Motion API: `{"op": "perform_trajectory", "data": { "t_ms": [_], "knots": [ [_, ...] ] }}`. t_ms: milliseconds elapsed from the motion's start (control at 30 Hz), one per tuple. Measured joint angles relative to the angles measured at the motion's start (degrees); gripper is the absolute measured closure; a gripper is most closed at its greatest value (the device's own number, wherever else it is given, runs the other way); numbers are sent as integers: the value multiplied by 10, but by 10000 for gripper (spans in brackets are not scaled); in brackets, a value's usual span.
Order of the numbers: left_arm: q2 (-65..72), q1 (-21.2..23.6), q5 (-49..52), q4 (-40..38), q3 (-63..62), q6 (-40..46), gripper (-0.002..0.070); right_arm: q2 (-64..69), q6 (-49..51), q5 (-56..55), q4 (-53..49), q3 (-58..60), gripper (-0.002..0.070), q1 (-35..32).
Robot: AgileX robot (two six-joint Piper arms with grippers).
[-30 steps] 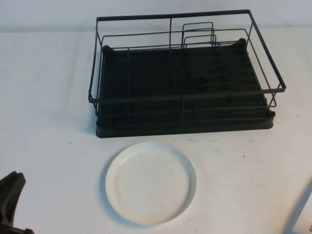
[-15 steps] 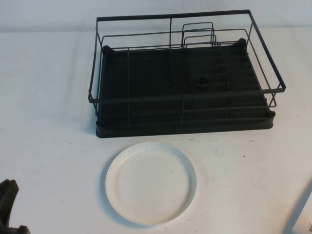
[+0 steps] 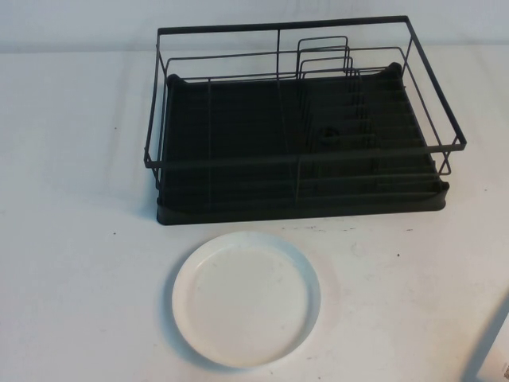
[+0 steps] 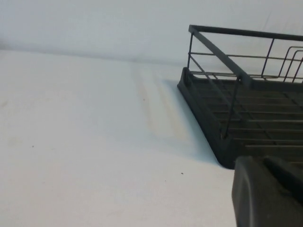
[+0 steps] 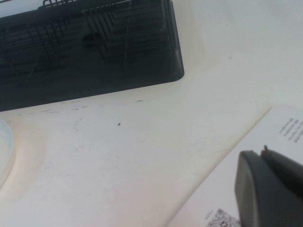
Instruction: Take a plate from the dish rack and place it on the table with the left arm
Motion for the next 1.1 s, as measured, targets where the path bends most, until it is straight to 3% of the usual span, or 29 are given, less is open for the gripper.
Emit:
{"op": "perform_trajectory", "data": {
  "t_ms": [233, 533, 1100],
  "knots": [
    [-58, 14, 82, 49, 0, -20, 675, 0, 0, 0, 0, 0, 696, 0],
    [-59, 47, 179, 56, 0, -51, 676, 0, 0, 0, 0, 0, 696, 0],
    [-59, 47, 182, 56, 0, -52, 676, 0, 0, 0, 0, 0, 696, 0]
  ]
}}
